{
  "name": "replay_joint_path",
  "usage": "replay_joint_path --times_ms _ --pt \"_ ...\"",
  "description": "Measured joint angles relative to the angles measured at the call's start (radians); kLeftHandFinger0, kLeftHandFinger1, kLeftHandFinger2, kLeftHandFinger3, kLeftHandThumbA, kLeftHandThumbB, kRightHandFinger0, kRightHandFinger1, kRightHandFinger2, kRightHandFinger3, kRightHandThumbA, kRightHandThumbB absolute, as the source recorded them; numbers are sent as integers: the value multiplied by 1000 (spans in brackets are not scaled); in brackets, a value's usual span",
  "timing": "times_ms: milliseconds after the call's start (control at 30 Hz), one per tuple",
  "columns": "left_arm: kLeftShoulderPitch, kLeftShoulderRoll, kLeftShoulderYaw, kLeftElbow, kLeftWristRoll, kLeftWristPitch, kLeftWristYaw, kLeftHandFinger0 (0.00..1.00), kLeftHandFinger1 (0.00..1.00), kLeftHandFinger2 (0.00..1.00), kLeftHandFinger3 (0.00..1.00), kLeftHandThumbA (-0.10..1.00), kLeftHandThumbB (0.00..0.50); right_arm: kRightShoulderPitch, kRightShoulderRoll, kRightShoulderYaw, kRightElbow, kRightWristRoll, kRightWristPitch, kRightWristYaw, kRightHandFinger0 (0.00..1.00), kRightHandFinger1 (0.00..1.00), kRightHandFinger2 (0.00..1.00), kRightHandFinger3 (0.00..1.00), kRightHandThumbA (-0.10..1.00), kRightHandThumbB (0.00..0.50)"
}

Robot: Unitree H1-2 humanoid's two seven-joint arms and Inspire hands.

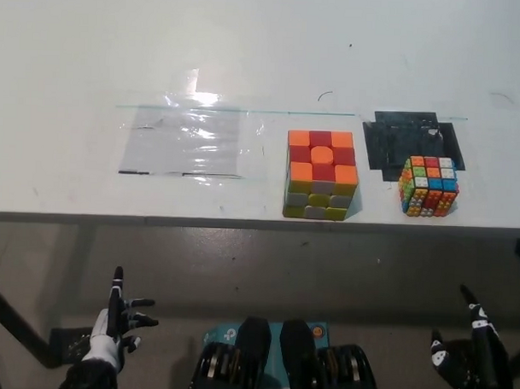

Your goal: The robot uses its right hand to pick up the small cube kept on the middle on the desk and place it on the bigger cube kept next to it

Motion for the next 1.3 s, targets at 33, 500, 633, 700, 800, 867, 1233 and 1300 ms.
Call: replay_joint_path --times_ms 33,500,633,700,800,867,1233,1300 --pt "0 1 2 1 -2 -5 2 5 462 221 81 1000 500 0 -1 -1 -5 -2 -1 0 997 1000 1000 1000 566 87" --pt "0 3 3 3 -10 -27 7 0 432 196 57 1000 500 22 -35 -60 -372 5 62 58 836 936 1000 1000 496 107" --pt "2 4 3 4 -11 -29 7 0 414 171 31 1000 500 20 -55 -58 -470 4 99 104 776 911 1000 1000 492 111" --pt "4 5 3 5 -11 -31 8 0 406 171 33 1000 500 13 -68 -58 -515 4 118 125 739 891 974 1000 417 98" --pt "5 6 1 6 -11 -32 8 0 416 192 54 1000 500 -17 -84 -58 -561 5 137 159 749 893 931 1000 396 107" --pt "6 6 -1 6 -11 -33 8 7 426 194 61 1000 500 -54 -97 -58 -574 6 147 180 747 871 912 1000 382 101" --pt "8 12 -3 7 -11 -38 8 18 438 183 47 1000 500 -265 -154 -46 -466 3 158 258 750 930 972 1000 498 117" --pt "8 13 -3 8 -11 -38 8 16 424 164 30 1000 500 -289 -165 -29 -431 -6 157 265 816 1000 1000 1000 539 124"
